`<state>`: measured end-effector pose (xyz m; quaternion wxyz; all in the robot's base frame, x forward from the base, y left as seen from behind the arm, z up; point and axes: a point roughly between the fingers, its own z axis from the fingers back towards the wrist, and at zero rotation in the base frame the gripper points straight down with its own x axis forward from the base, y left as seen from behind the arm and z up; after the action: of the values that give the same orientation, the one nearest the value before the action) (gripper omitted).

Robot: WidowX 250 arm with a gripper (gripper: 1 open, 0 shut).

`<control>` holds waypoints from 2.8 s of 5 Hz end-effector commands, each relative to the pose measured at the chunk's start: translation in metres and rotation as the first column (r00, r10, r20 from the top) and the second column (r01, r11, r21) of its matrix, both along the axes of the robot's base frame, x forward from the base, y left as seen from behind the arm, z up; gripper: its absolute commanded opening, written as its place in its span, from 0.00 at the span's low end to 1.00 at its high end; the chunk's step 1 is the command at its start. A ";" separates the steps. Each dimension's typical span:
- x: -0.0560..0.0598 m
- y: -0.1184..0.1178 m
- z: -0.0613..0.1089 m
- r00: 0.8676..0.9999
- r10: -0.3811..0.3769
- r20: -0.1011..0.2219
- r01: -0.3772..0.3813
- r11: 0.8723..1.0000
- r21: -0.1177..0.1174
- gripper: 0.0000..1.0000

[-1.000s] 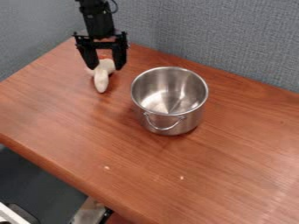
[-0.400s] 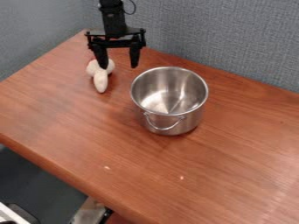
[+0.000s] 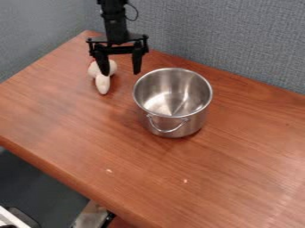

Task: Put the mushroom in the metal pot

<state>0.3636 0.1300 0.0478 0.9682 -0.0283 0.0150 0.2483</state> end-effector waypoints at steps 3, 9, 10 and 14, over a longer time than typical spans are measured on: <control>-0.013 0.019 -0.021 1.000 0.020 -0.009 -0.019 0.996 0.088 1.00; -0.026 0.039 0.029 0.984 -0.175 0.037 0.171 0.982 0.081 0.00; -0.032 0.020 0.068 0.970 -0.224 0.090 0.214 0.971 0.111 0.00; -0.075 -0.081 0.112 0.861 -0.494 0.123 0.489 0.870 0.065 0.00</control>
<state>0.2883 0.0496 0.1472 0.9992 -0.0275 -0.0266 -0.0070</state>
